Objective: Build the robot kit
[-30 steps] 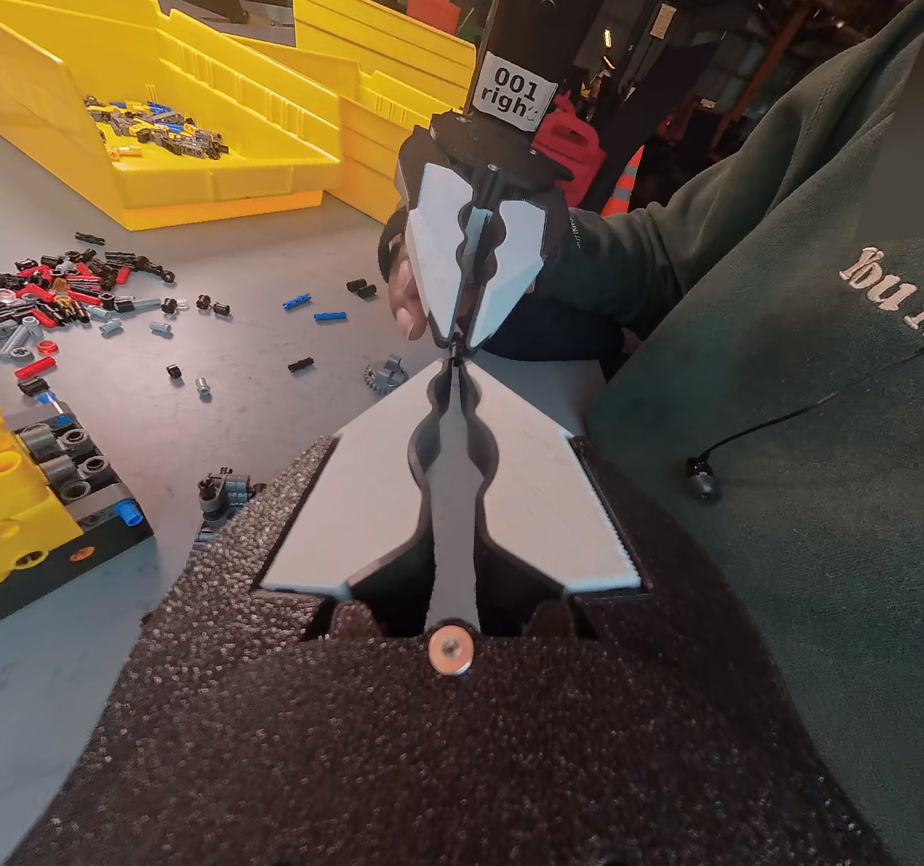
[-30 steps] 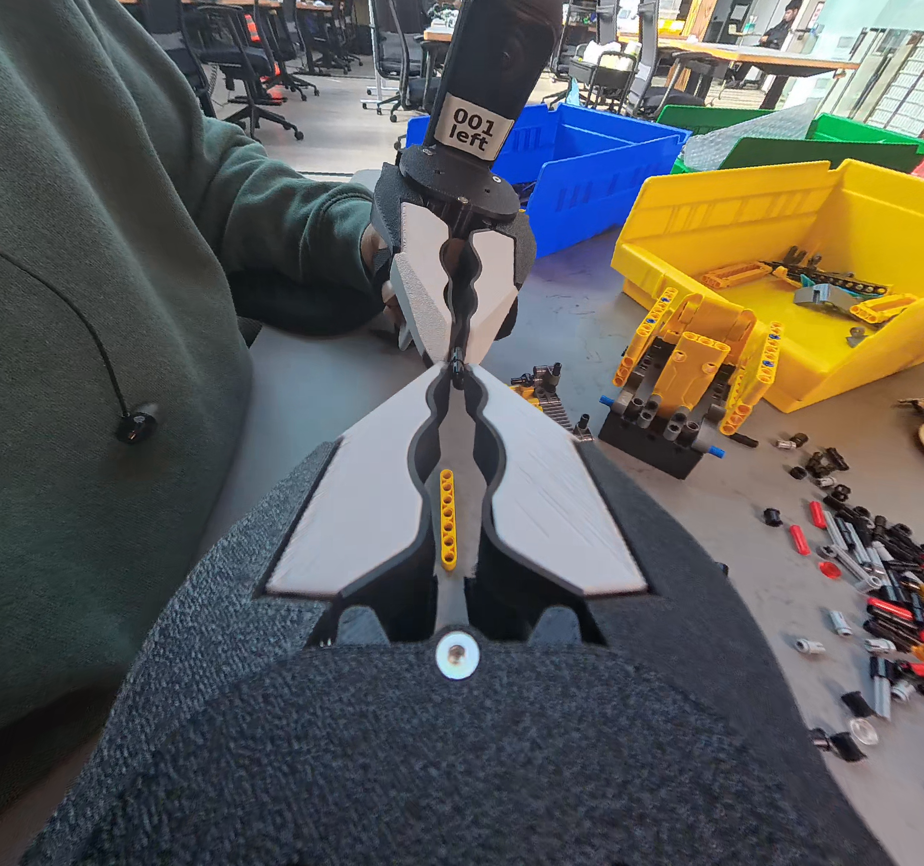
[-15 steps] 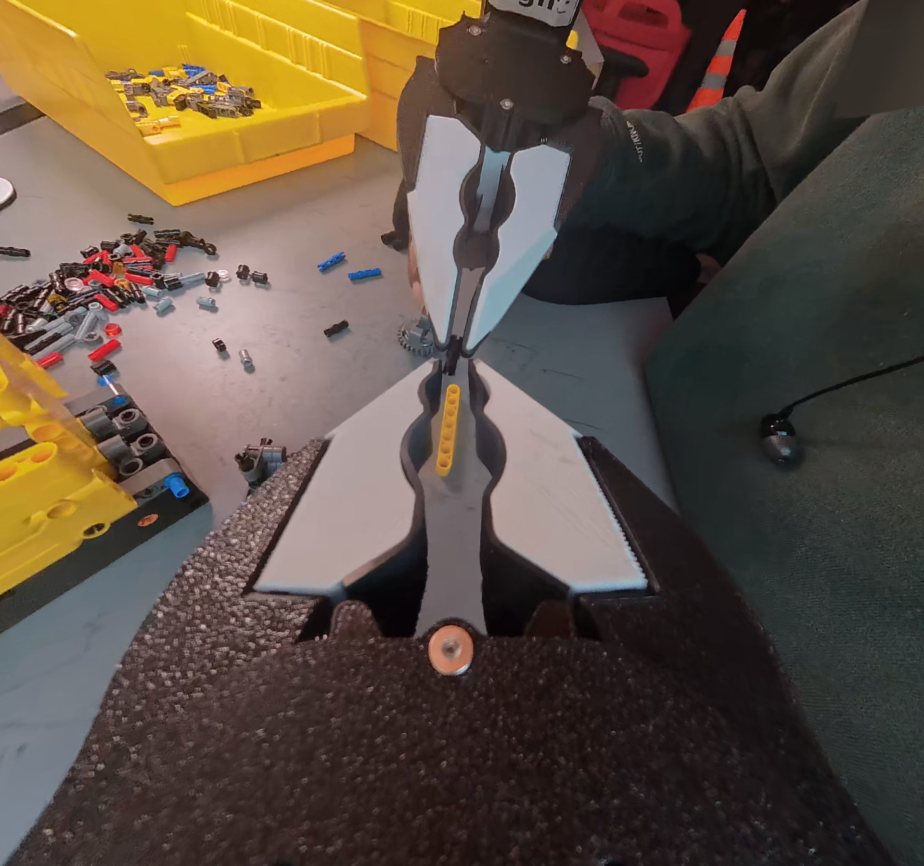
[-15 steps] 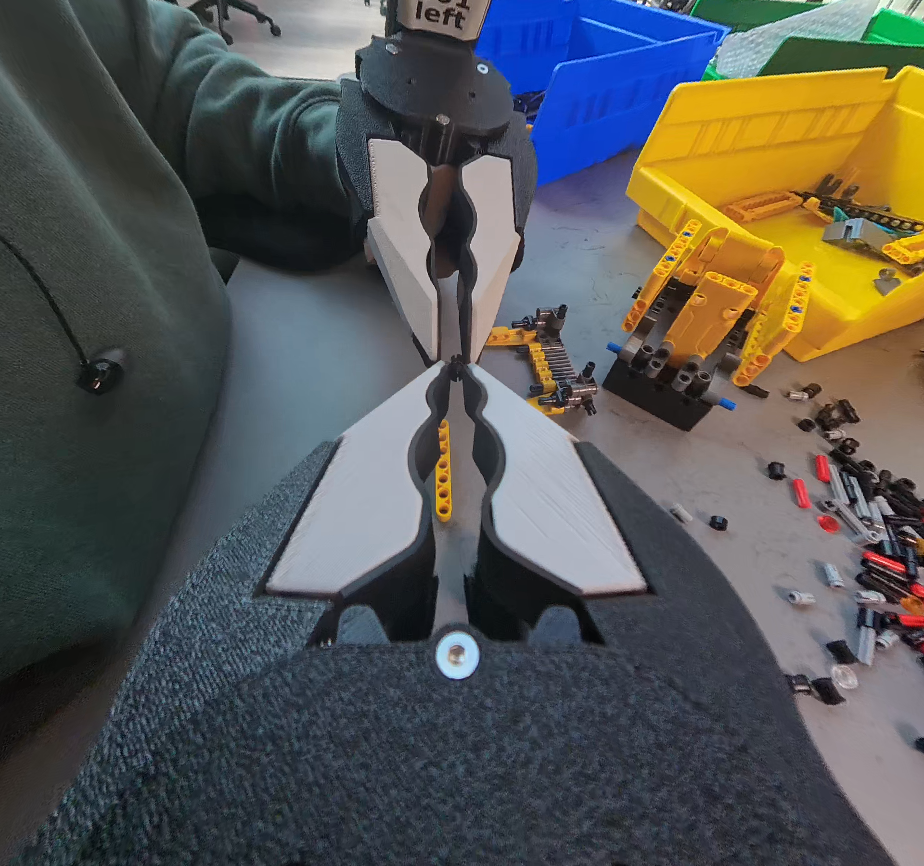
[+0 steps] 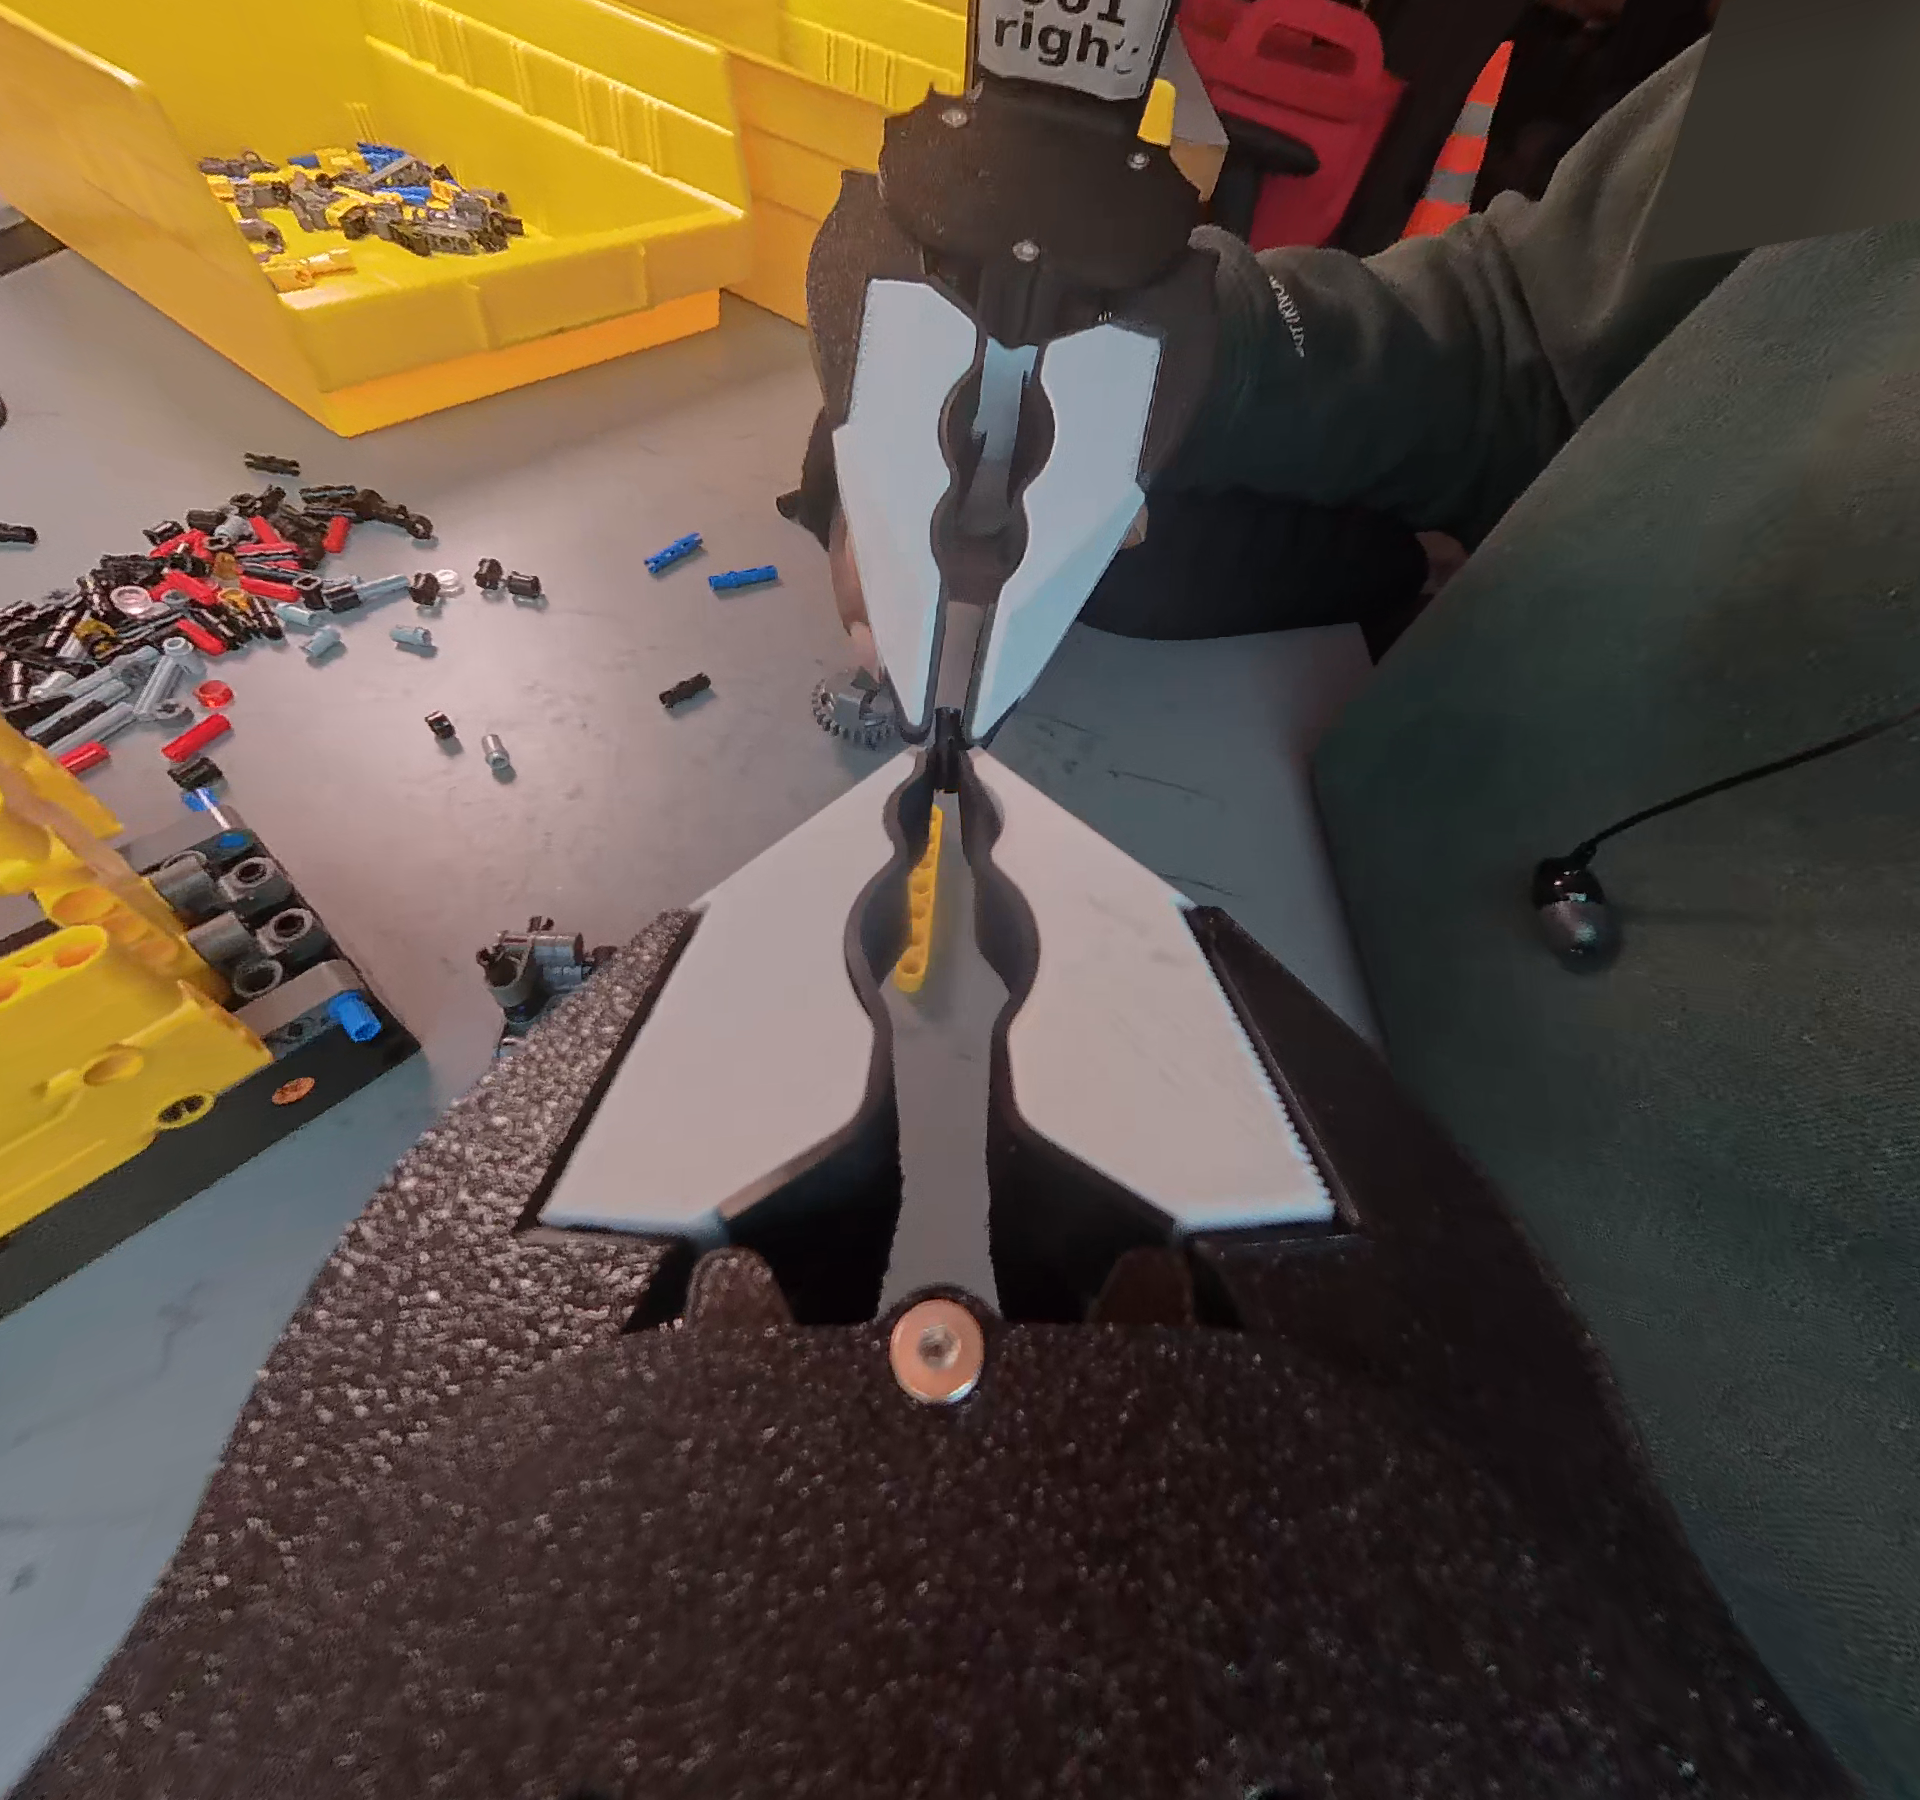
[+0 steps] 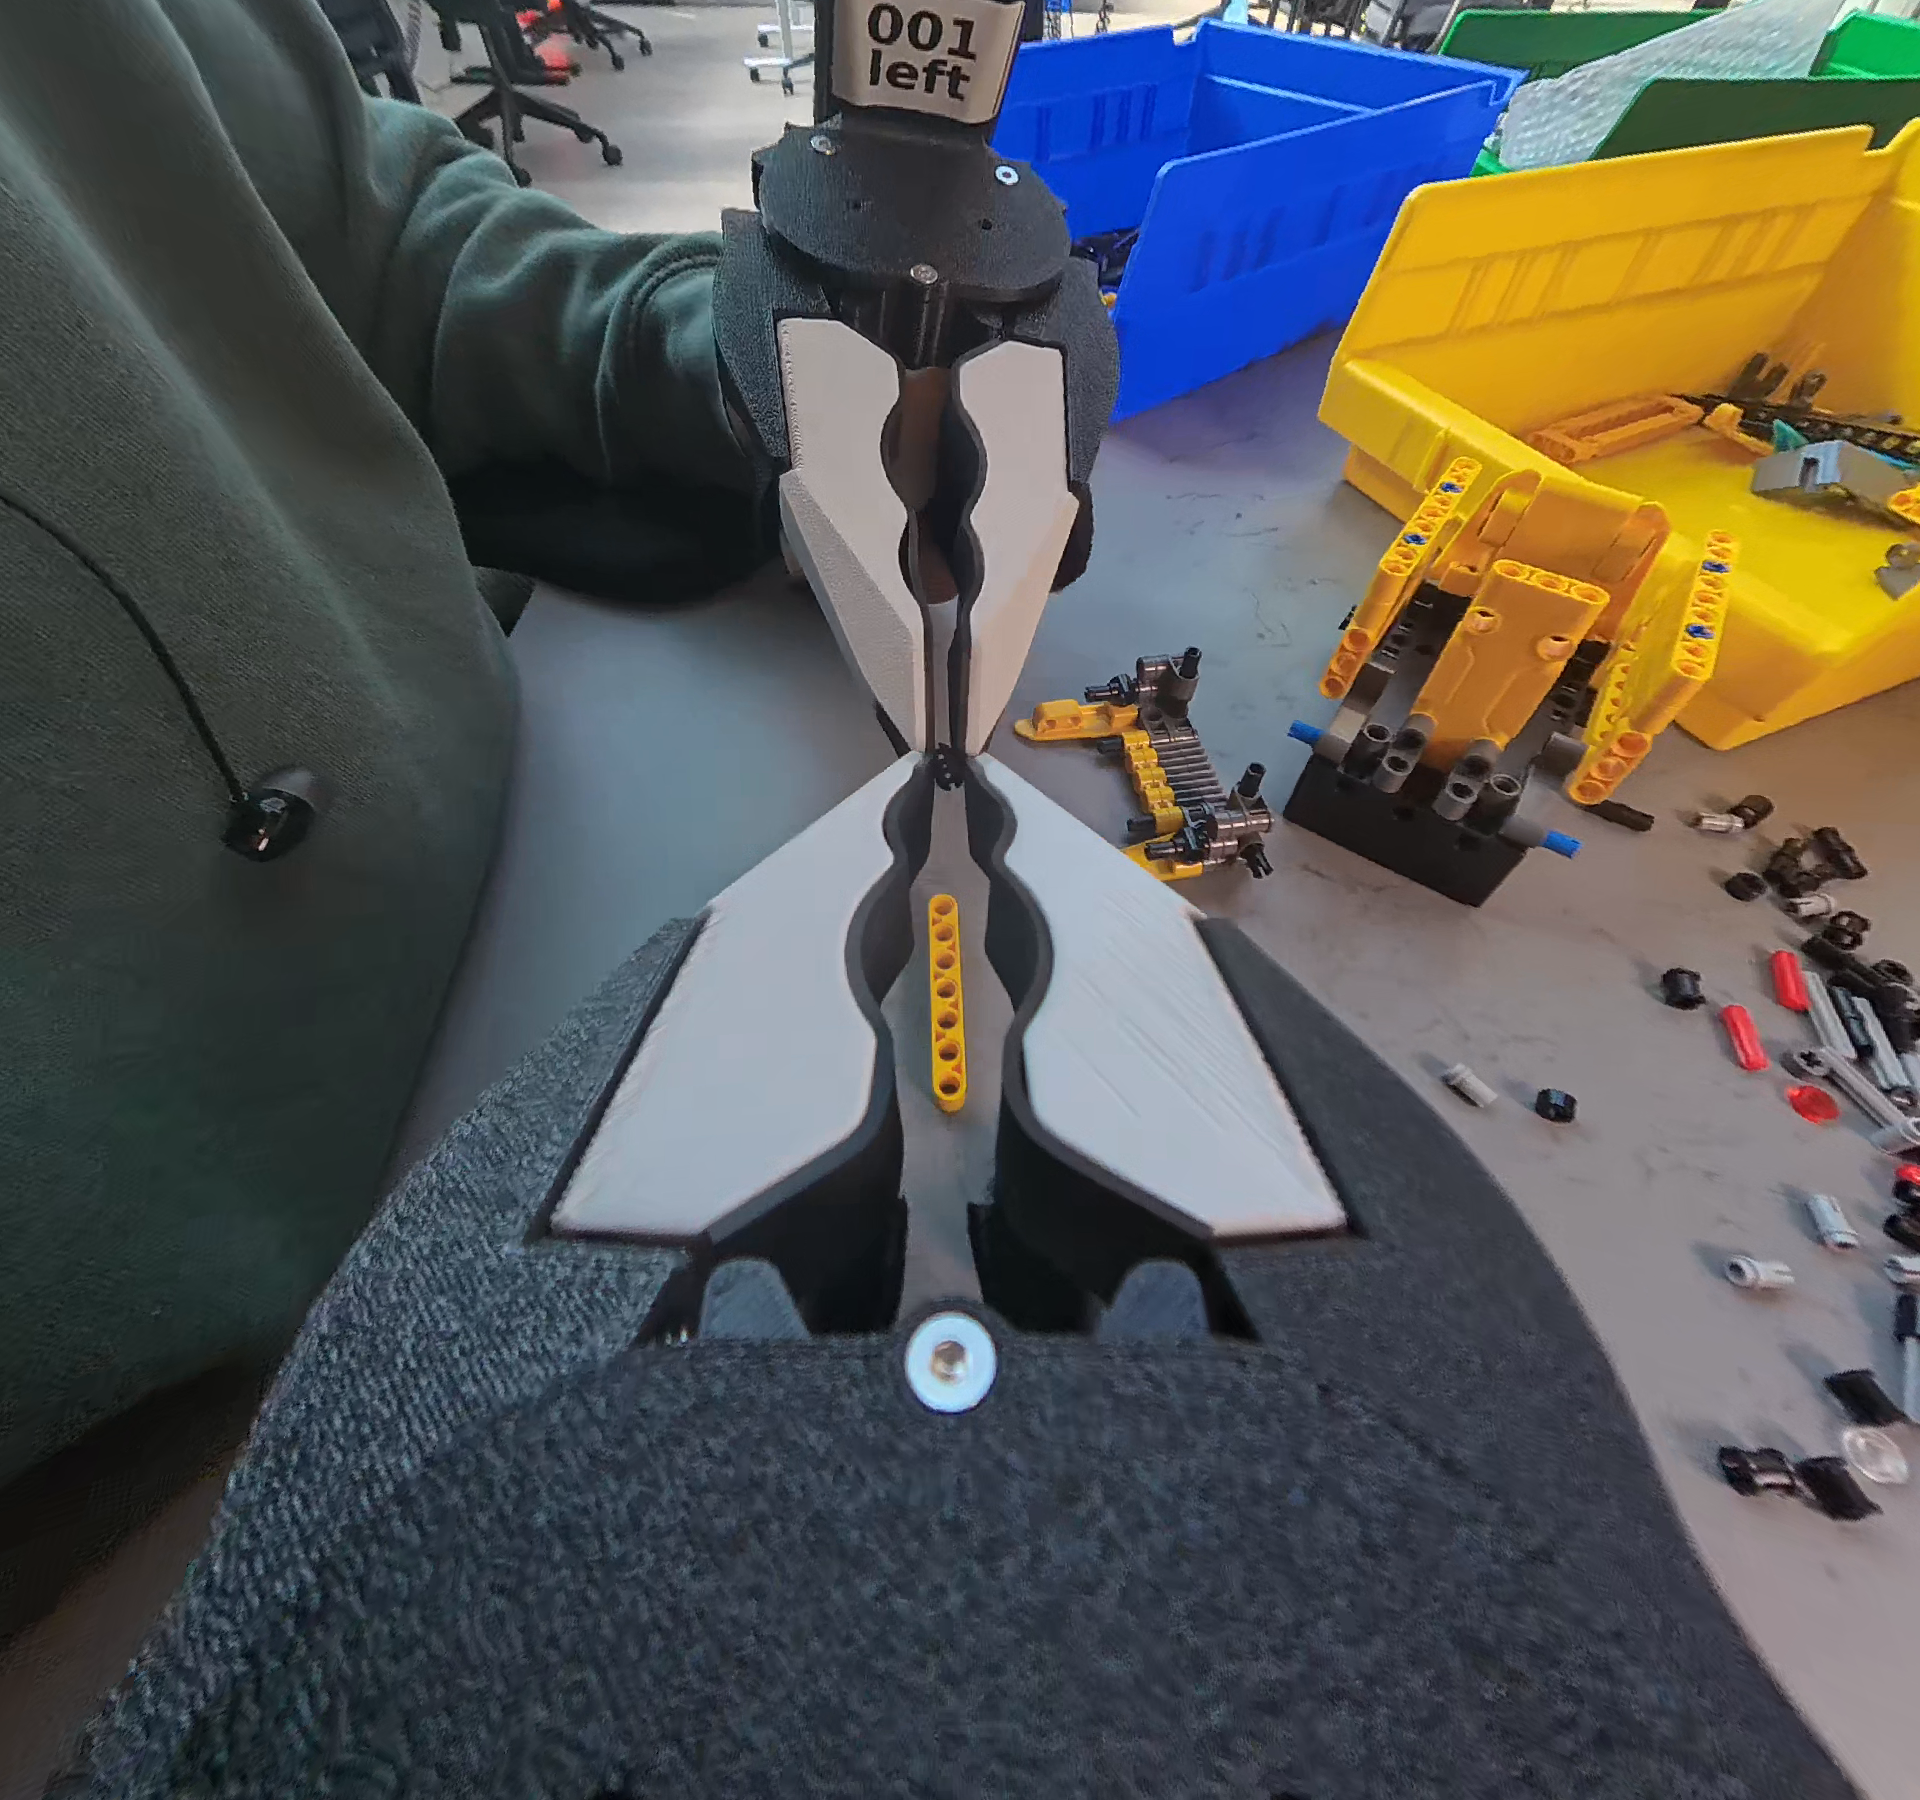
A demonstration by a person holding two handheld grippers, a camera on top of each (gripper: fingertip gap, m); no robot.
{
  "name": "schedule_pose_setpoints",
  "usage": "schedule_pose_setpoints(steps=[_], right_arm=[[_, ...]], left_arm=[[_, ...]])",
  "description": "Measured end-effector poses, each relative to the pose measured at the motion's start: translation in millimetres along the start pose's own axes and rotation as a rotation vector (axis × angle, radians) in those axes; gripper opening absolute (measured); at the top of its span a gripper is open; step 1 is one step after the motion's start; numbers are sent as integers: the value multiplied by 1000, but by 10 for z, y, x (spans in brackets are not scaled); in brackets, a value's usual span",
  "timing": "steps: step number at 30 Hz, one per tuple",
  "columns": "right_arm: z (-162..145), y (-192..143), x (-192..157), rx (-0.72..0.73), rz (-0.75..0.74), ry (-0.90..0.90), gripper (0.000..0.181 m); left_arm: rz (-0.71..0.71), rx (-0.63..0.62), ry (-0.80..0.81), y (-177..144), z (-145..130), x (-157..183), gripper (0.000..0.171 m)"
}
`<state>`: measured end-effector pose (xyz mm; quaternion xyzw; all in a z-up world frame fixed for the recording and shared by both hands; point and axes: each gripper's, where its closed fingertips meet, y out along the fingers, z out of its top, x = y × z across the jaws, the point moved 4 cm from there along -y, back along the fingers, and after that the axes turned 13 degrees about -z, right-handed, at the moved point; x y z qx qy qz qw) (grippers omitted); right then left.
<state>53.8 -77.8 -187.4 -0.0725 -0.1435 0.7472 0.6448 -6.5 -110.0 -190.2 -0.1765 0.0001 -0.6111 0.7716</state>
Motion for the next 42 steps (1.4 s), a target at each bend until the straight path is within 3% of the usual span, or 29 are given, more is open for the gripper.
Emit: schedule_pose_setpoints(steps=[7,12,42], right_arm=[[151,-69,-40,105,62,59,14],[163,-72,-65,117,80,64,10],[156,-84,-72,111,76,38,6]], left_arm=[[-75,106,-13,-48,141,83,3],[-105,128,-19,-57,162,111,3],[-110,124,-22,-52,144,106,3]])
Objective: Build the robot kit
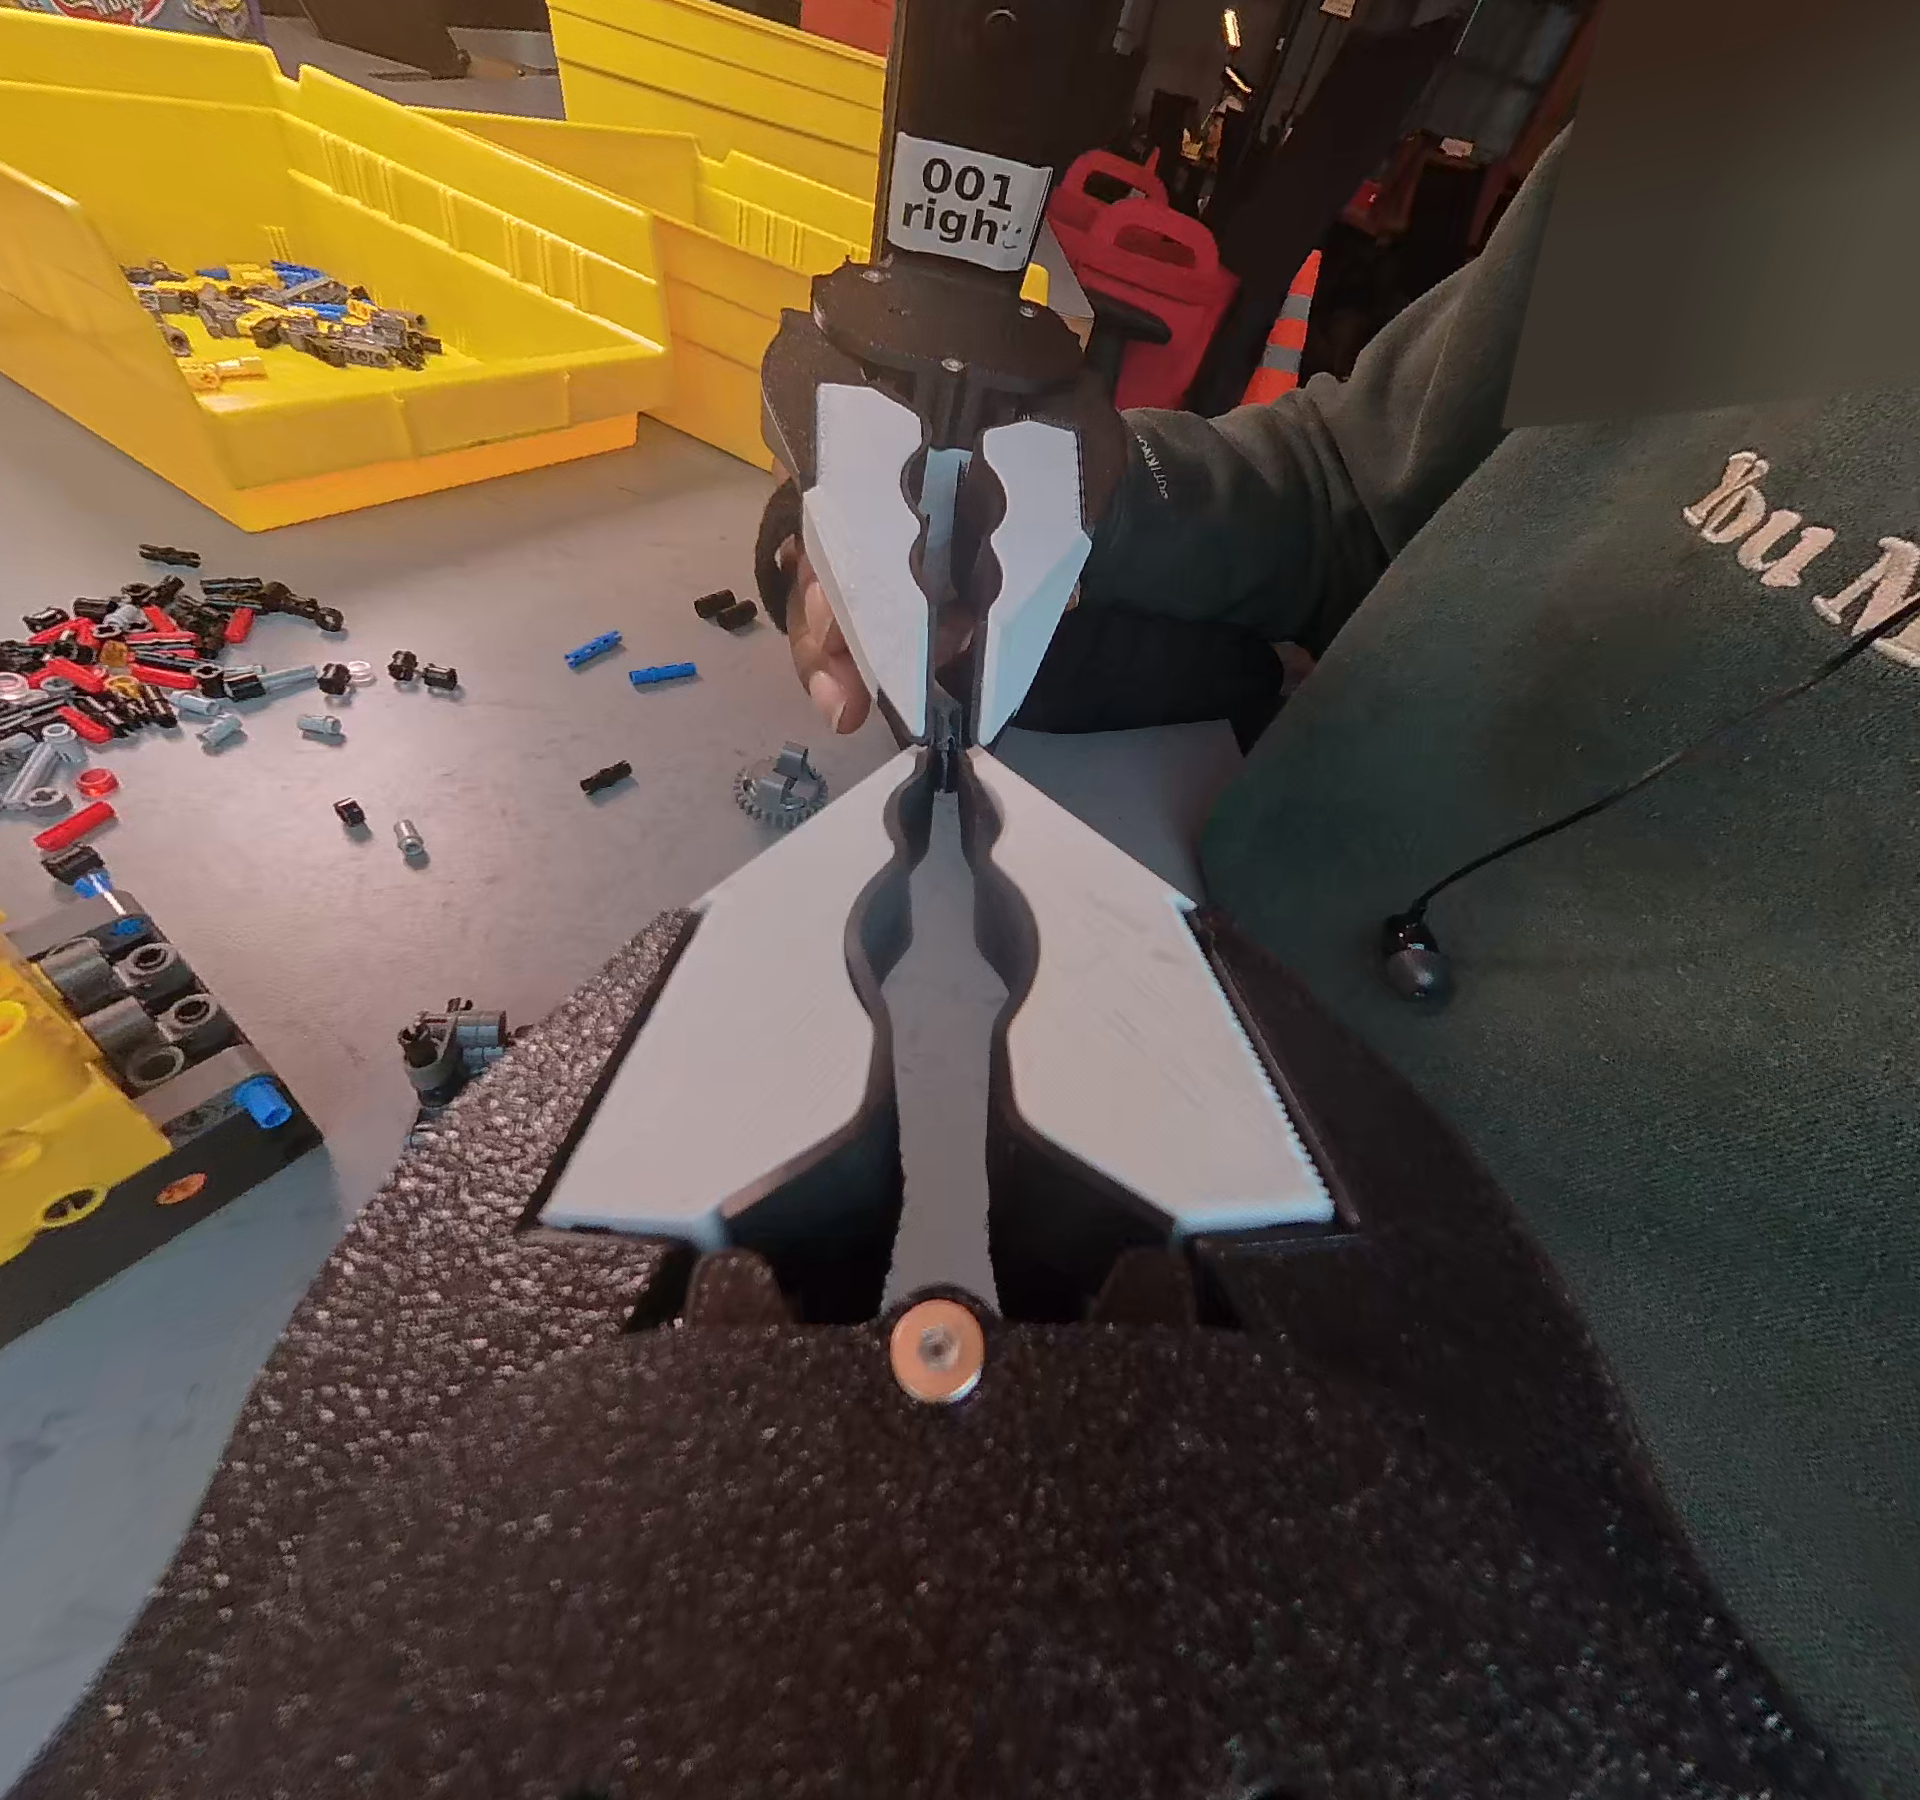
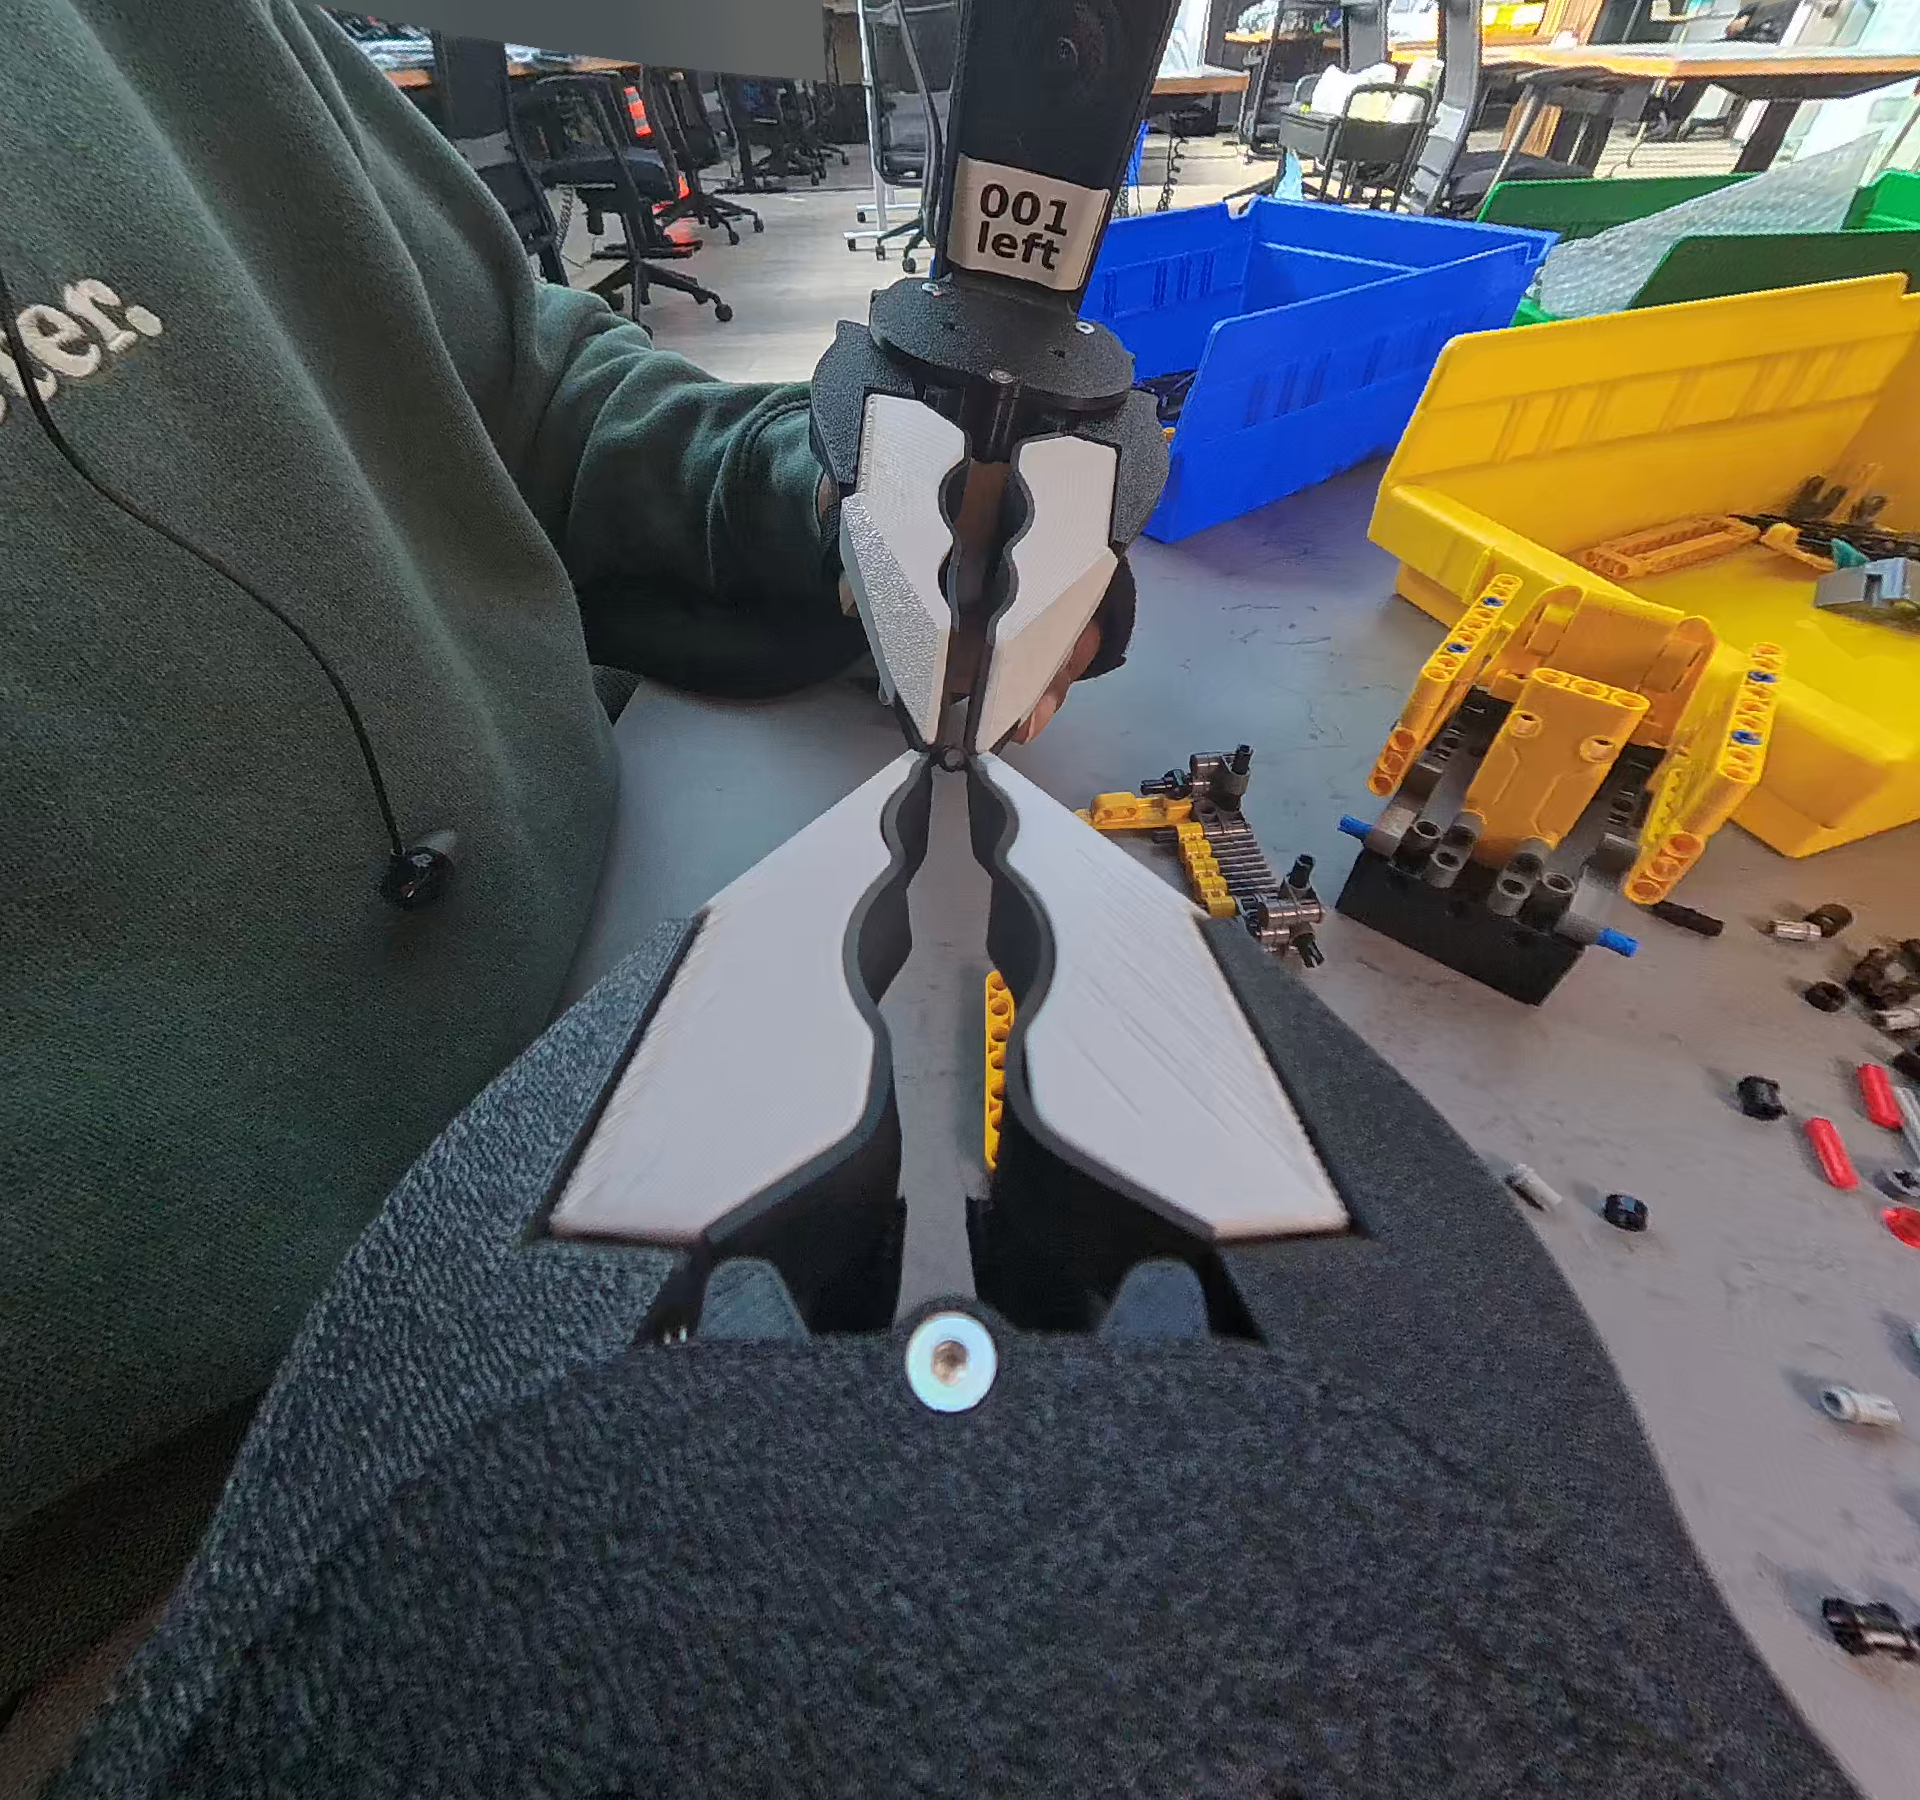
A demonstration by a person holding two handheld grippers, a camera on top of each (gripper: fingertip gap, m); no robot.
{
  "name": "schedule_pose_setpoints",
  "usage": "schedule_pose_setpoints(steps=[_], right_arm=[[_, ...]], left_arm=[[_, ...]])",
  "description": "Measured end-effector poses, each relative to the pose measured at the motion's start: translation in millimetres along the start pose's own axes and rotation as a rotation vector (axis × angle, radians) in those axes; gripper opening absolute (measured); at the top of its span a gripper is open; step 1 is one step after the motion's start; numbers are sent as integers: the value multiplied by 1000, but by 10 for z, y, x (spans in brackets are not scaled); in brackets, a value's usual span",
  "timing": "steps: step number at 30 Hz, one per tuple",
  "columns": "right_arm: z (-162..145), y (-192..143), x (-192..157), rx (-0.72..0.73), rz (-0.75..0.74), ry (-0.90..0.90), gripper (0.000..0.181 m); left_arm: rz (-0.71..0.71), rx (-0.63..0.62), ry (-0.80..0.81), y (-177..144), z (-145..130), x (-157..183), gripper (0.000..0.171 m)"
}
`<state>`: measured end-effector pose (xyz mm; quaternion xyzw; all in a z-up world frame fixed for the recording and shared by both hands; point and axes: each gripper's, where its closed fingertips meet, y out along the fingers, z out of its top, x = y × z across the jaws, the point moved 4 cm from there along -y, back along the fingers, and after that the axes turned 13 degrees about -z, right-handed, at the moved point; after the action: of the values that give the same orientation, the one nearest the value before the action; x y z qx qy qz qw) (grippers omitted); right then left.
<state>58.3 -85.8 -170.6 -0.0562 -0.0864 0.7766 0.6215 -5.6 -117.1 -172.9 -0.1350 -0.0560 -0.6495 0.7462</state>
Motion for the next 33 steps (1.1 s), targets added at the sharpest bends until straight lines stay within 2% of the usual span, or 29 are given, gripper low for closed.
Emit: schedule_pose_setpoints(steps=[13,17,19,22,27,33], right_arm=[[0,0,-4,-1,2,0,5],[-27,6,21,-39,-3,1,3],[-86,14,77,-122,-23,-19,3],[-227,-44,149,-316,-26,-70,3],[-415,-160,146,-633,-30,-212,3],[-536,-83,105,-774,-17,-237,3]], left_arm=[[0,-12,1,10,-16,3,3],[21,-26,-11,14,-43,-30,4],[80,-91,-2,13,-106,-94,7],[144,-242,13,32,-268,-152,23],[212,-438,39,115,-508,-192,23],[248,-522,50,133,-613,-209,19]])
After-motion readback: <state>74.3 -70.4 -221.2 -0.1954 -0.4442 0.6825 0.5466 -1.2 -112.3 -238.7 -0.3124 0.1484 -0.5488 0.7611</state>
